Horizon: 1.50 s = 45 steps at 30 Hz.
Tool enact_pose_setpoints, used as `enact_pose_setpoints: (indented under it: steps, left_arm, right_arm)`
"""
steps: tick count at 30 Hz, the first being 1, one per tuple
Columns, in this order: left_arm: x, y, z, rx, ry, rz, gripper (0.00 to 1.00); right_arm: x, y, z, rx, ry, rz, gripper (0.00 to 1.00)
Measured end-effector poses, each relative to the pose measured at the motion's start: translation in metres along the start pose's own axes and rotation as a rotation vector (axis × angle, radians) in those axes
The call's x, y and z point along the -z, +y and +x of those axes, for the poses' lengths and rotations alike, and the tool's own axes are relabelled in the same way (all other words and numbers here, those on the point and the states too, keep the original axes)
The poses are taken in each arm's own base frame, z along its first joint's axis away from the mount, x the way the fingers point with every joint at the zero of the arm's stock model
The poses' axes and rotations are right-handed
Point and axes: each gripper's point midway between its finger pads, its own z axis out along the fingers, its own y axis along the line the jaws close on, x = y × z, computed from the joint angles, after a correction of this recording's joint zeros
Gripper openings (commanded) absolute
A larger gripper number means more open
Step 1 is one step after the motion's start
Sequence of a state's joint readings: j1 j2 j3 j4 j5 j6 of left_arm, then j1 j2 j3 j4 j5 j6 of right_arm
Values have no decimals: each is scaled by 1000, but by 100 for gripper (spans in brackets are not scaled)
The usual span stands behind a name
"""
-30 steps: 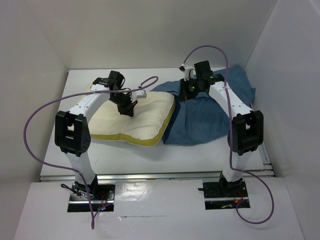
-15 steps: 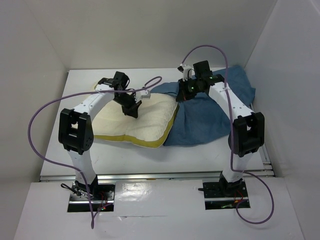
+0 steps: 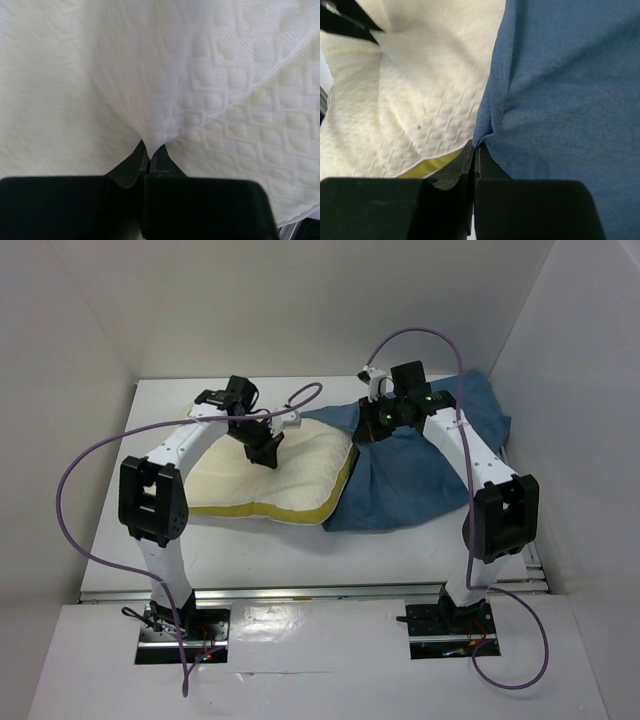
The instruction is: Put the pillow into the pillowcase
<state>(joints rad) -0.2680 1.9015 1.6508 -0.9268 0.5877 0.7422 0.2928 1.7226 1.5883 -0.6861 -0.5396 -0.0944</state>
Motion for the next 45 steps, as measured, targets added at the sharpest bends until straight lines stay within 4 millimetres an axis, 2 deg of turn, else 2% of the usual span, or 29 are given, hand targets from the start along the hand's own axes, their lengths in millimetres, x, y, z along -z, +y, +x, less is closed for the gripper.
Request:
enact_pose_setpoints:
  steps: [7,12,20,32,38,45]
  left_arm:
    - [1,32,-27,125,-64,-36,0]
    - [2,52,-34,244,-94,-98,0]
    - [2,71,-36,392,-91,-224,0]
    - [-7,79,-48,535,-89,-375,0]
    - [-22,87,-47,599,-79,-425,0]
    - [-39,95,-42,618,-44,-467,0]
  right_arm:
    - [-7,11,24,-14,57,-32,0]
    - [-7,15,24,-7,56,-48,0]
    - [-6,22,24,-7,55,-80,0]
    - [-9,48,26,7,72,-171,0]
    - [-9,54,23,12,72,-187,0]
    - [-13,79,26,45,91,-243,0]
